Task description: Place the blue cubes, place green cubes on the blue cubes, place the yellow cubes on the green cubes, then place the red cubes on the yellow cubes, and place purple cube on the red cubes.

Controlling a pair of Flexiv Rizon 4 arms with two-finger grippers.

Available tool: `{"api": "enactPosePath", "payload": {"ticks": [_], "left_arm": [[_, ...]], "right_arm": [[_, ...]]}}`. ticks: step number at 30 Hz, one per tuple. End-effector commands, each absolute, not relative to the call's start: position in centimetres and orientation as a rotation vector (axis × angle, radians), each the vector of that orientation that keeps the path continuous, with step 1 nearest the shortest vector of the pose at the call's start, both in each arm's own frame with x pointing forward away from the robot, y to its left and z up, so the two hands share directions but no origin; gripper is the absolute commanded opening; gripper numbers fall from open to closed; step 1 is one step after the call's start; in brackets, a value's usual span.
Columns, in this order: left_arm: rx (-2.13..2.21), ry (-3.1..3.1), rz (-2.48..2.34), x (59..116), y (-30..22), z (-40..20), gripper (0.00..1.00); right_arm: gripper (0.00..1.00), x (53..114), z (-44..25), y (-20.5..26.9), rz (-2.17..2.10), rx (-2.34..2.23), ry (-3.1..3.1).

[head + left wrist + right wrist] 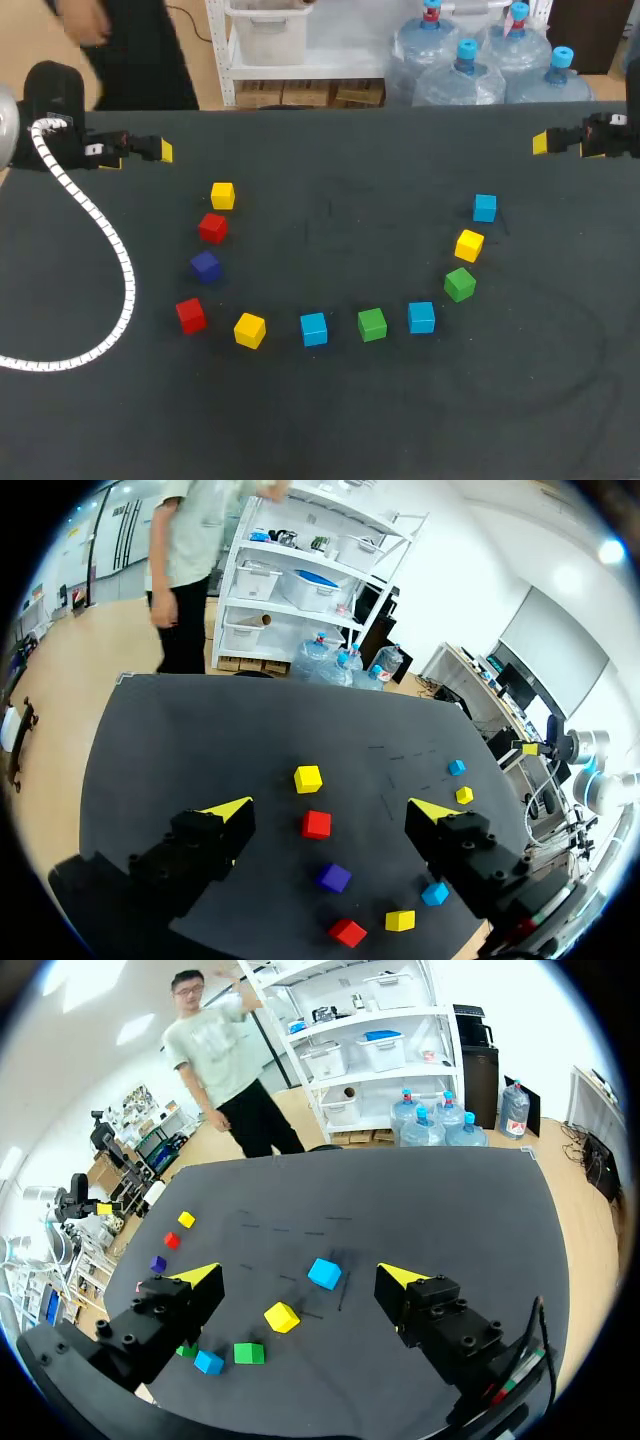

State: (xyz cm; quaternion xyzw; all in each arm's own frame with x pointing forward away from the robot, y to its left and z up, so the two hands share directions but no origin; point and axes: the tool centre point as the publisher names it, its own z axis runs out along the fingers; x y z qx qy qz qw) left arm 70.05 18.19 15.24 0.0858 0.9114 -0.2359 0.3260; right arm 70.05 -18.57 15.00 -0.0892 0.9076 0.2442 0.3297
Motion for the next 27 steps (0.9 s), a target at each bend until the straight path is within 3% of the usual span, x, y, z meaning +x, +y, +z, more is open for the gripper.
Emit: {"api": "enactPosePath", "payload": {"ticks": [1,16,27], "left_arm": [[0.228,2.38,-0.628,70.0,18.3,15.1,1.0],[0.228,2.38,-0.628,70.0,18.3,15.1,1.0],[0.228,2.38,-0.628,70.0,18.3,15.1,1.0]], "right_arm": [[1.0,70.0,15.0,-18.5,0.637,-0.232,2.374],[1.0,70.0,15.0,-18.5,0.637,-0.232,2.374],[1.0,71.1,14.9,-15.4,0.609,-0.591,2.389]]}}
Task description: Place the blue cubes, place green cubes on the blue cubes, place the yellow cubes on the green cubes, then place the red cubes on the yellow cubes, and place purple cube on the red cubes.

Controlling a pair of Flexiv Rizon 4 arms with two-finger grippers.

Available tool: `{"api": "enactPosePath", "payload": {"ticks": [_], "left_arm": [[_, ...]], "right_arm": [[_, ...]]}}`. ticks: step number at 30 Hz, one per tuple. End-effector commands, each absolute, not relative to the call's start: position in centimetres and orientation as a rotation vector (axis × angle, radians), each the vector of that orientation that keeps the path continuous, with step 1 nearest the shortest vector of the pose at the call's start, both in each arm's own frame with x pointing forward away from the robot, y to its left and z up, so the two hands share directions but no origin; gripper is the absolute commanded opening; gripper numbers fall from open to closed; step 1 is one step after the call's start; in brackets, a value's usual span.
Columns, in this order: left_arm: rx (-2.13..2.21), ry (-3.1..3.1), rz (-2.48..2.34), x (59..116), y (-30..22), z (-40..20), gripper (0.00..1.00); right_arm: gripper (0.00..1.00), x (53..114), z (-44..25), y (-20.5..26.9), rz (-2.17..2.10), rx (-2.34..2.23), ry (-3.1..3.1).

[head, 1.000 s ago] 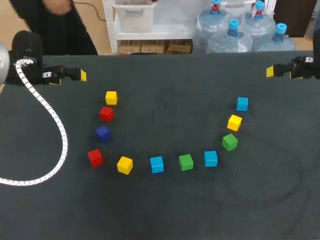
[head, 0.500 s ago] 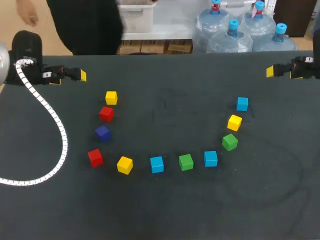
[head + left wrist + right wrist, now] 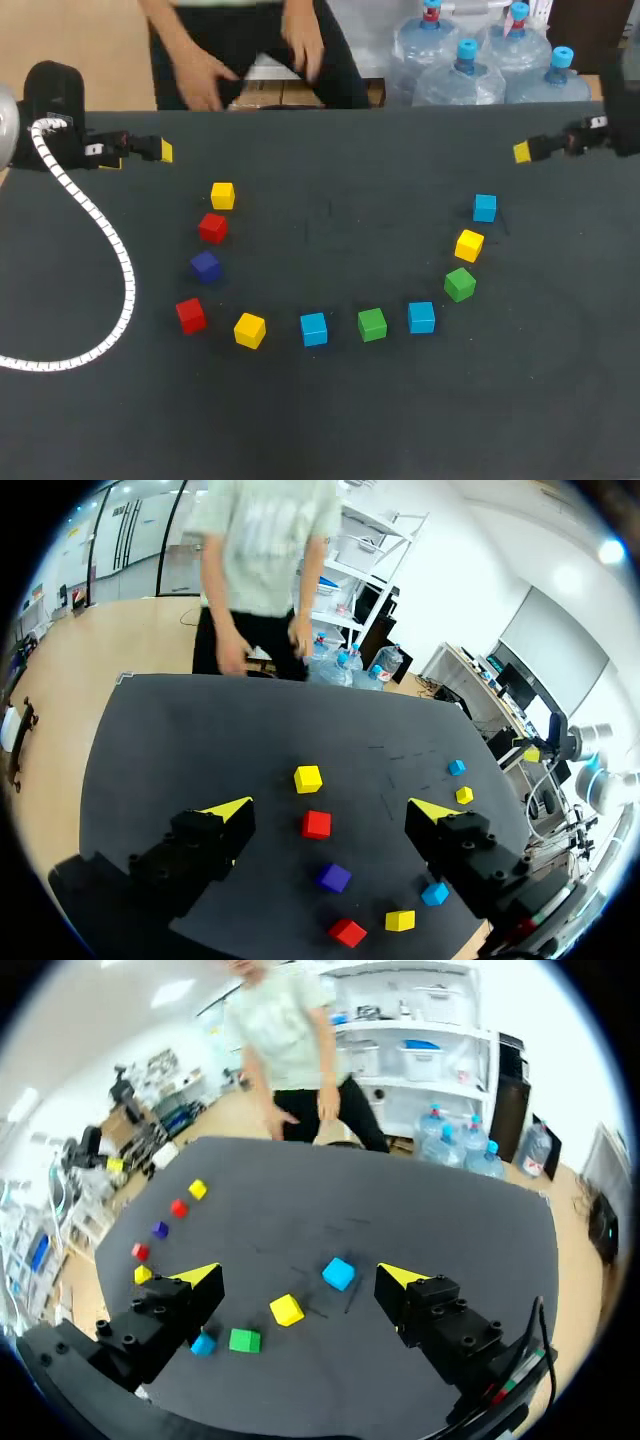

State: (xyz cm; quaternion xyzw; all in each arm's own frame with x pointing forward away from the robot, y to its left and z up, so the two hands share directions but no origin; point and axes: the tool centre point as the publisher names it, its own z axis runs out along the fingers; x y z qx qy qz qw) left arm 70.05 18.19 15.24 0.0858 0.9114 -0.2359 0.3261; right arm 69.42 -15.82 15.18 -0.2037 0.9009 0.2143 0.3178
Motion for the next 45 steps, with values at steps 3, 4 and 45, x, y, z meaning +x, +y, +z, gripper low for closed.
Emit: {"api": "enactPosePath", "payload": {"ticks": [3,4,45], "left_arm": [[0.228,2.38,-0.628,70.0,18.3,15.1,1.0],[0.228,2.38,-0.628,70.0,18.3,15.1,1.0],[0.228,2.38,-0.628,70.0,18.3,15.1,1.0]], "right_arm": [[1.0,71.6,14.1,-15.3,0.611,-0.651,2.43],[1.0,71.7,13.8,-15.2,0.612,-0.676,2.434],[1.0,74.9,6.2,-13.9,0.459,-1.682,2.253]]}}
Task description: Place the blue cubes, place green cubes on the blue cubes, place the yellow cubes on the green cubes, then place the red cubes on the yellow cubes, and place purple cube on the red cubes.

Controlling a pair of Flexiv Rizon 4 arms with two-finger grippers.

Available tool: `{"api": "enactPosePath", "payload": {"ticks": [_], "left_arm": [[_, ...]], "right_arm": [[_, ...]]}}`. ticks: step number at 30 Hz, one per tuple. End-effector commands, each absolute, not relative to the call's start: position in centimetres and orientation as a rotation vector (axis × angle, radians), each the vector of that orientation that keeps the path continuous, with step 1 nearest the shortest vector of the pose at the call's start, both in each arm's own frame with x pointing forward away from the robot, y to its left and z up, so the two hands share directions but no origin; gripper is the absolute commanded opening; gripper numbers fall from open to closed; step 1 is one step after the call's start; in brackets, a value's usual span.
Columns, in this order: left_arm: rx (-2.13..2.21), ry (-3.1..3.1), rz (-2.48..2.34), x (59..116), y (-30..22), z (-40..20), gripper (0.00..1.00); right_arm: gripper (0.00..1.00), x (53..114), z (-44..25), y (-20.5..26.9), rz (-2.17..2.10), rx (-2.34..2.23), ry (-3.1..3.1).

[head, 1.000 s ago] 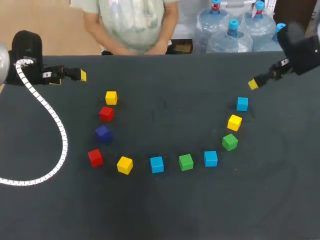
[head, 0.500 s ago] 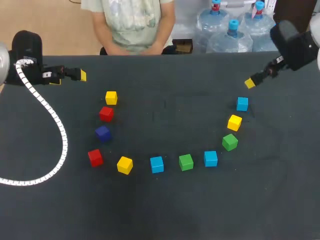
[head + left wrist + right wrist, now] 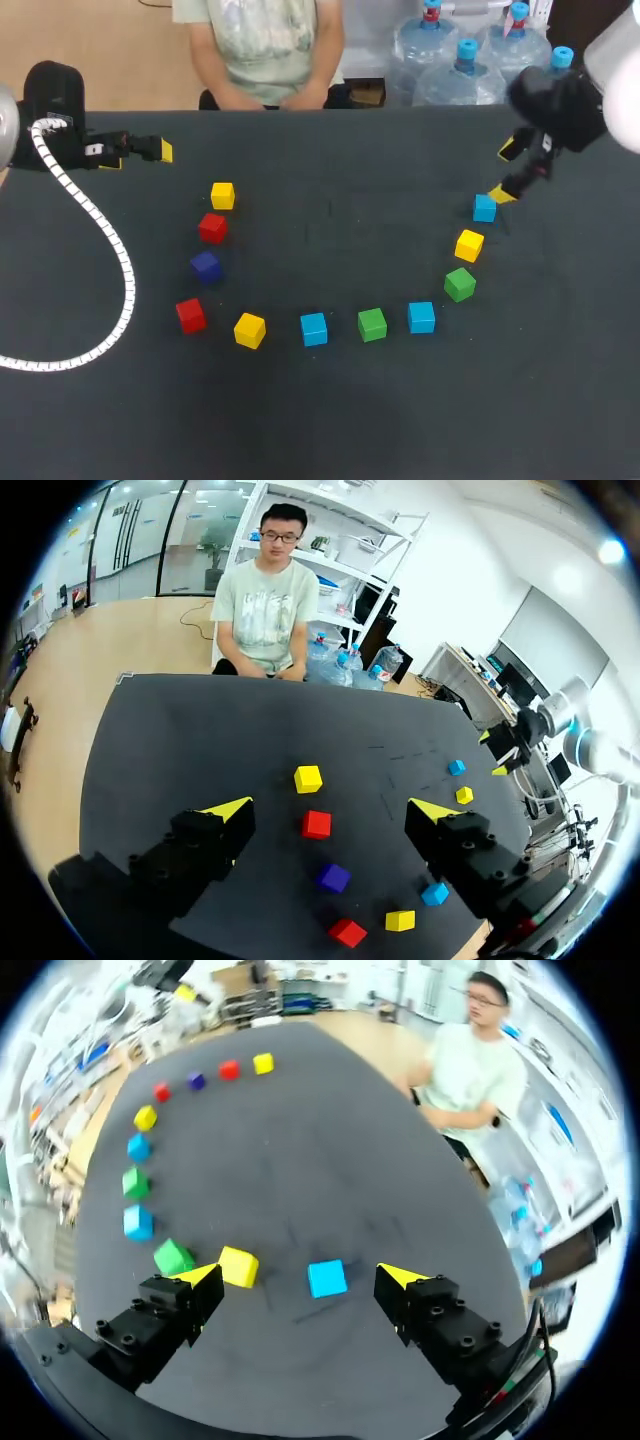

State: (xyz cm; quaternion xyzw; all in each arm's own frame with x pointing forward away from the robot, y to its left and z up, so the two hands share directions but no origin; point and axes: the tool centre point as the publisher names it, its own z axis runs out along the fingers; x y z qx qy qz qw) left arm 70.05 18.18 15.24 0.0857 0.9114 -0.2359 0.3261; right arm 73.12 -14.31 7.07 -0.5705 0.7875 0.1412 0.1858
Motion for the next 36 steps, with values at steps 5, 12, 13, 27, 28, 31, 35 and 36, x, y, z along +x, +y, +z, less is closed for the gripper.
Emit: {"api": "enactPosePath", "payload": {"ticks": [5,12,13,27,28,31,35,36], "left_arm": [[0.228,2.38,-0.628,70.0,18.3,15.1,1.0],[0.228,2.38,-0.628,70.0,18.3,15.1,1.0],[0.228,2.38,-0.628,70.0,18.3,15.1,1.0],[0.228,2.38,-0.628,70.0,18.3,15.1,1.0],[0.228,2.38,-0.628,70.0,18.3,15.1,1.0],[0.228,2.38,-0.628,70.0,18.3,15.1,1.0],[0.228,2.38,-0.628,70.0,18.3,15.1,1.0],[0.228,2.38,-0.628,70.0,18.3,15.1,1.0]], "right_arm": [[1.0,74.7,5.7,-13.7,0.436,-1.675,2.302],[1.0,74.7,5.5,-13.9,0.434,-1.609,2.339],[1.0,74.7,5.5,-13.9,0.434,-1.609,2.339],[1.0,74.6,3.0,-14.0,0.343,-1.936,2.29],[1.0,74.7,2.8,-14.2,0.336,-1.935,2.3],[1.0,75.0,2.5,-14.6,0.347,-1.926,2.314],[1.0,75.7,2.1,-14.8,0.346,-1.925,2.314],[1.0,76.0,1.9,-14.9,0.345,-1.938,2.309]]}}
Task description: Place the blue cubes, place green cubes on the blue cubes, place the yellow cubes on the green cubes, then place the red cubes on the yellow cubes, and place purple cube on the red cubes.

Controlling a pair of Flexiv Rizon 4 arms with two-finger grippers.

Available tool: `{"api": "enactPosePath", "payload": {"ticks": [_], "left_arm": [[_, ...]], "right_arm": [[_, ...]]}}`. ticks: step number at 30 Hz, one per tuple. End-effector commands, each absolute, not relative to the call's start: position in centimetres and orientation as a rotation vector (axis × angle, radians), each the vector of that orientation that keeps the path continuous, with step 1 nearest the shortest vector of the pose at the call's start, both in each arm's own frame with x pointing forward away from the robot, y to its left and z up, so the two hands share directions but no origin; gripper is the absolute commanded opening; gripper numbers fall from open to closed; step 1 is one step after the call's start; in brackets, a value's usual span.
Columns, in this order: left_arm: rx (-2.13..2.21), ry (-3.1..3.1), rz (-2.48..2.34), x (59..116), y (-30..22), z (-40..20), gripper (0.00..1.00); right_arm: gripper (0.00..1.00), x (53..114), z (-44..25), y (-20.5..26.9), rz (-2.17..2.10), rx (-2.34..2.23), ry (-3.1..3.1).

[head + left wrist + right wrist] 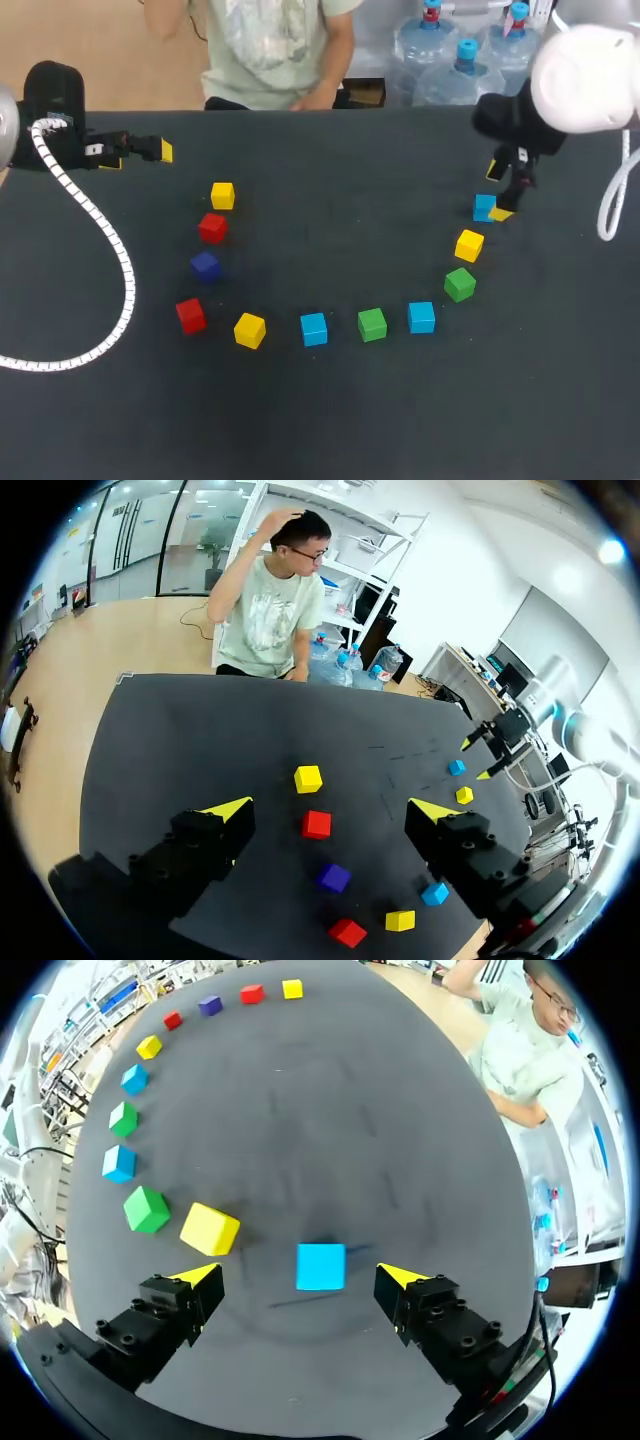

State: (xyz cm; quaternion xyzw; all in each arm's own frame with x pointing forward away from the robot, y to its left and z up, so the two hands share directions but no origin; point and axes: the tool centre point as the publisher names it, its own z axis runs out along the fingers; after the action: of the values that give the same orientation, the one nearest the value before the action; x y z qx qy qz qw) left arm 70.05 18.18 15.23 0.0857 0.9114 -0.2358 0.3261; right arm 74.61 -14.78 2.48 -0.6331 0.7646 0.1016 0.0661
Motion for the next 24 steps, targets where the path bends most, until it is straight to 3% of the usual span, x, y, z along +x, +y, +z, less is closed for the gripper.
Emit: {"api": "enactPosePath", "payload": {"ticks": [1,24], "left_arm": [[0.228,2.38,-0.628,70.0,18.3,15.1,1.0],[0.228,2.38,-0.628,70.0,18.3,15.1,1.0]], "right_arm": [[1.0,76.3,1.8,-14.9,0.345,-1.948,2.31],[1.0,76.7,0.2,-15.0,0.334,-2.001,2.332]]}}
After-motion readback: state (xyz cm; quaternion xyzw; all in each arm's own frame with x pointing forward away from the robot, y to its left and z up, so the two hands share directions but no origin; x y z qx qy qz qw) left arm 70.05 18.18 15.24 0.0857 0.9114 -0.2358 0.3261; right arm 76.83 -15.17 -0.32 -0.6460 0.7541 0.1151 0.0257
